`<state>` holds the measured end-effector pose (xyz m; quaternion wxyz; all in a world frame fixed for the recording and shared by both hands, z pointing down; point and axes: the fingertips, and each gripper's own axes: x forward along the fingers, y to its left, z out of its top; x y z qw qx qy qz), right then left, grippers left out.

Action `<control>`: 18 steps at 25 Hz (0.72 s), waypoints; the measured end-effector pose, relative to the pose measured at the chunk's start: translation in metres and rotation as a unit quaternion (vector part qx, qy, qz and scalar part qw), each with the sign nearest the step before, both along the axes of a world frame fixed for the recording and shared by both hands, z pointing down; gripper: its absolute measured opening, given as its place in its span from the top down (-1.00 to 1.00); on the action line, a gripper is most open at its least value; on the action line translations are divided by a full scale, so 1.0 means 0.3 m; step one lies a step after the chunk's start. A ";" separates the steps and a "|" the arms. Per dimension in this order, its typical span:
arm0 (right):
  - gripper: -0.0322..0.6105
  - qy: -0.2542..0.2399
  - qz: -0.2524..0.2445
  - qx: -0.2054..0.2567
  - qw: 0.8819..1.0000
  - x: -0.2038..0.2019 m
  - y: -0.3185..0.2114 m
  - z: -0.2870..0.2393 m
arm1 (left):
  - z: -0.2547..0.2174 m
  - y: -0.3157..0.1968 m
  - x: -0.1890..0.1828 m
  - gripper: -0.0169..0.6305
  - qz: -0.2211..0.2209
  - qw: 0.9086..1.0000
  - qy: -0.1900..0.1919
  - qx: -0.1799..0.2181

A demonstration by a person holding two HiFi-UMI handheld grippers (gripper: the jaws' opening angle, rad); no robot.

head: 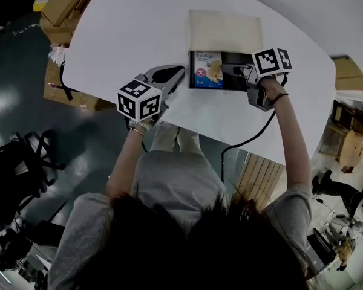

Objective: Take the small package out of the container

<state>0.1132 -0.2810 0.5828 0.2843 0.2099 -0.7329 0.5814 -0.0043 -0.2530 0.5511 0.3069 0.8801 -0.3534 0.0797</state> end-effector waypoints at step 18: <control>0.30 -0.001 -0.035 -0.117 0.993 -0.034 0.026 0.071 | 0.009 0.001 -0.002 0.97 -0.012 1.000 0.002 -0.006</control>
